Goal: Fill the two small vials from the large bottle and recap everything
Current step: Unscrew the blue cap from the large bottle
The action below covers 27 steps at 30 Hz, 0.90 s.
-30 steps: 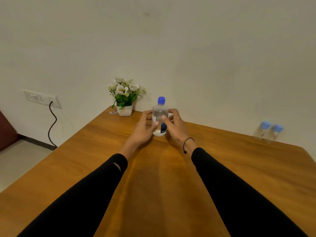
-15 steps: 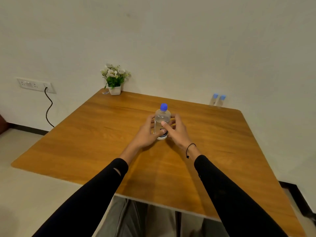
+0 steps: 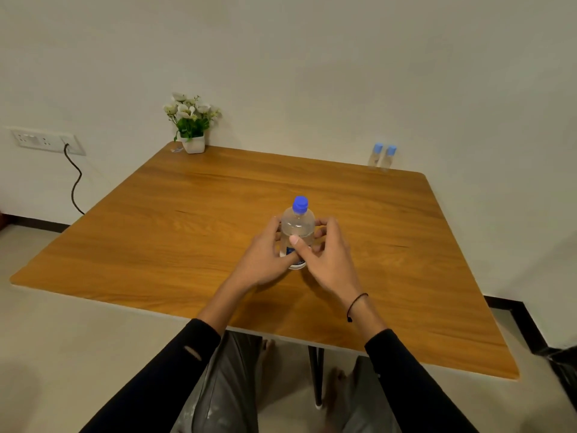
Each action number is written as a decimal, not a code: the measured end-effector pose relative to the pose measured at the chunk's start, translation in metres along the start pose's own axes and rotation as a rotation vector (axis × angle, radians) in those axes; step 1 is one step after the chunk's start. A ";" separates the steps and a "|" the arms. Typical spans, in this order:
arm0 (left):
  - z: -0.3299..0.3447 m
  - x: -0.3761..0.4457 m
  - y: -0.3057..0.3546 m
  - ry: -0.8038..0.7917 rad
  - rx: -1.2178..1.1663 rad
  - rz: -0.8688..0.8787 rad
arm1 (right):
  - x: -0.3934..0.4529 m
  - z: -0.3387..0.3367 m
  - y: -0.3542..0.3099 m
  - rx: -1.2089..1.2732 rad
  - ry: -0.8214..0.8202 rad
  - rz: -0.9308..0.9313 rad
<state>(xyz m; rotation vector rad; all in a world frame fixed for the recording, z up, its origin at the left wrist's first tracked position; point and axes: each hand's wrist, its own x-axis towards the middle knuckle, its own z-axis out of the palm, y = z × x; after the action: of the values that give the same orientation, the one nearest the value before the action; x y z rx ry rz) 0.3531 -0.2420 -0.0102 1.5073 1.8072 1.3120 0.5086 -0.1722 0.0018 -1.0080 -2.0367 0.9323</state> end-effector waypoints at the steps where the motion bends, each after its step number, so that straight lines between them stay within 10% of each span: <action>1: 0.000 0.000 0.002 0.001 0.001 0.008 | 0.001 -0.007 -0.004 -0.029 0.020 -0.023; 6: -0.003 0.006 0.018 0.130 0.026 0.066 | 0.028 -0.053 -0.061 -0.113 0.116 -0.240; 12: -0.006 0.018 0.032 0.171 0.018 0.061 | 0.061 -0.051 -0.112 -0.756 -0.134 -0.359; 24: -0.012 0.020 0.028 0.120 -0.038 -0.004 | 0.061 -0.064 -0.131 -0.718 -0.574 -0.298; 27: -0.012 0.019 0.027 0.119 -0.012 0.000 | 0.061 -0.058 -0.129 -0.799 -0.424 -0.261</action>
<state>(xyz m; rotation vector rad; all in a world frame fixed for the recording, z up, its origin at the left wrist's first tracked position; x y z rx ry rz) 0.3514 -0.2307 0.0231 1.4505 1.8687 1.4379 0.4794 -0.1607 0.1524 -0.9297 -2.9207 0.1681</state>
